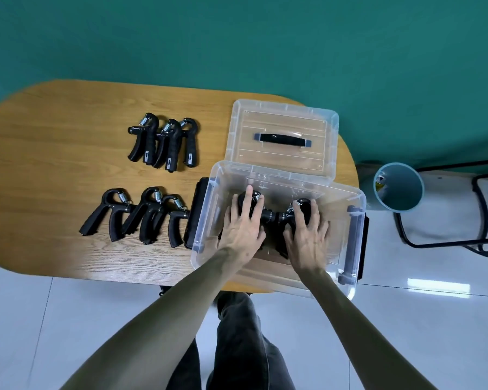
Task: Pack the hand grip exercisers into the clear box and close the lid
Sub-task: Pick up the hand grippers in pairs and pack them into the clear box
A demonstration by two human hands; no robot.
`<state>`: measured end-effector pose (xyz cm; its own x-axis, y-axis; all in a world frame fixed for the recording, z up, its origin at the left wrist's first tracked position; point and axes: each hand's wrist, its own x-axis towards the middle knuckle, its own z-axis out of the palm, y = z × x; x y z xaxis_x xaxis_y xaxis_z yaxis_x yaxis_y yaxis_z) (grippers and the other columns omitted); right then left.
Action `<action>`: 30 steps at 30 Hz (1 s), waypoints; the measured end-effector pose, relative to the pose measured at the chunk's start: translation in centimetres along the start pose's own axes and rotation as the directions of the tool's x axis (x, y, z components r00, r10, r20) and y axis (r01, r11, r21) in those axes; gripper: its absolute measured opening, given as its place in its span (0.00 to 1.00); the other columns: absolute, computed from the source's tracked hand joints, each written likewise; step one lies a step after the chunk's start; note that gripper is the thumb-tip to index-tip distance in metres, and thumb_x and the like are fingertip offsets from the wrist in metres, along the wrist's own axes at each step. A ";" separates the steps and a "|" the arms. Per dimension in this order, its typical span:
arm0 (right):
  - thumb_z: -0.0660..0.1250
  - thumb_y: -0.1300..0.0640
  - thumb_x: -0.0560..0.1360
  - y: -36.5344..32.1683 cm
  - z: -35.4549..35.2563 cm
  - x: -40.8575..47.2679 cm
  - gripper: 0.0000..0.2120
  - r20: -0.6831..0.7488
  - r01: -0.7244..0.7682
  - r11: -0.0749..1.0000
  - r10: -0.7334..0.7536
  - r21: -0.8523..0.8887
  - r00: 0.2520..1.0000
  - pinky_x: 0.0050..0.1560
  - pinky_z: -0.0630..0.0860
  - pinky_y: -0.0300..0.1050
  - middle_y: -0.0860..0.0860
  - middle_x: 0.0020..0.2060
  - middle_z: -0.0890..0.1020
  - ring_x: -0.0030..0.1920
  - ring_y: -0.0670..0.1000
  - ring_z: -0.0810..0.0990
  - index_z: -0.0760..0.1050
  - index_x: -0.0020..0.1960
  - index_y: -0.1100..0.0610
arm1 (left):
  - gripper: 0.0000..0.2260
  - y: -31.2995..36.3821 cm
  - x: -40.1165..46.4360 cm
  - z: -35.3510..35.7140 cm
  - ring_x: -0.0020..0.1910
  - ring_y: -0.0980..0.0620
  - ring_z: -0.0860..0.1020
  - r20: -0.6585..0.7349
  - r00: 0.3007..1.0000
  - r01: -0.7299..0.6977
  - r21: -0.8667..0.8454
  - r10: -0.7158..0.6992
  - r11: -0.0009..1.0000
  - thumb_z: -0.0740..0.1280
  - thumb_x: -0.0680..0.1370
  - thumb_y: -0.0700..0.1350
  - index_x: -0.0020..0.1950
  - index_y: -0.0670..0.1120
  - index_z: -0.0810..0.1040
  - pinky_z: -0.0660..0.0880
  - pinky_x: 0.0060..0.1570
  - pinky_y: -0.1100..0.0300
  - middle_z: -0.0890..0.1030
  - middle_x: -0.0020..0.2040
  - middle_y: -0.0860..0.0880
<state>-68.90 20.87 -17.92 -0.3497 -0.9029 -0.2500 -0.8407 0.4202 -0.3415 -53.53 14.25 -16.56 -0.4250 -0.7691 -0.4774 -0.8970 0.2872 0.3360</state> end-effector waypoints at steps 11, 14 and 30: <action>0.60 0.50 0.81 -5.4 -3.7 -1.8 0.25 -0.105 0.052 0.983 -0.071 -0.178 0.992 0.67 0.67 0.65 0.60 0.75 0.66 0.69 0.65 0.68 0.62 0.77 0.51 | 0.28 -2.7 -3.1 -5.2 0.82 0.38 0.47 -0.201 0.957 -0.148 0.277 0.208 0.949 0.49 0.85 0.54 0.84 0.45 0.50 0.45 0.79 0.40 0.47 0.83 0.38; 0.65 0.52 0.80 -8.0 -4.6 -1.9 0.26 -0.128 0.075 0.979 -0.100 -0.189 0.987 0.66 0.69 0.65 0.62 0.74 0.67 0.69 0.66 0.68 0.65 0.76 0.53 | 0.28 -4.1 -4.3 -7.0 0.82 0.38 0.47 -0.220 0.945 -0.171 0.299 0.243 0.939 0.48 0.86 0.54 0.83 0.44 0.50 0.47 0.78 0.38 0.46 0.83 0.38; 0.59 0.52 0.82 -25.7 -1.4 -5.2 0.22 -0.094 0.252 0.924 -0.289 -0.286 0.953 0.65 0.70 0.62 0.60 0.76 0.65 0.70 0.65 0.68 0.64 0.75 0.56 | 0.28 -21.3 -11.1 -11.7 0.79 0.39 0.57 -0.199 0.980 0.047 0.140 -0.019 0.989 0.47 0.86 0.56 0.83 0.44 0.51 0.58 0.77 0.40 0.49 0.84 0.40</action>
<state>-46.08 14.64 -6.60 -0.1288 -0.9902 -0.0544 -0.9837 0.1345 -0.1192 -28.28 9.95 -8.93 -0.3756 -0.8726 -0.3122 -0.9243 0.3277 0.1957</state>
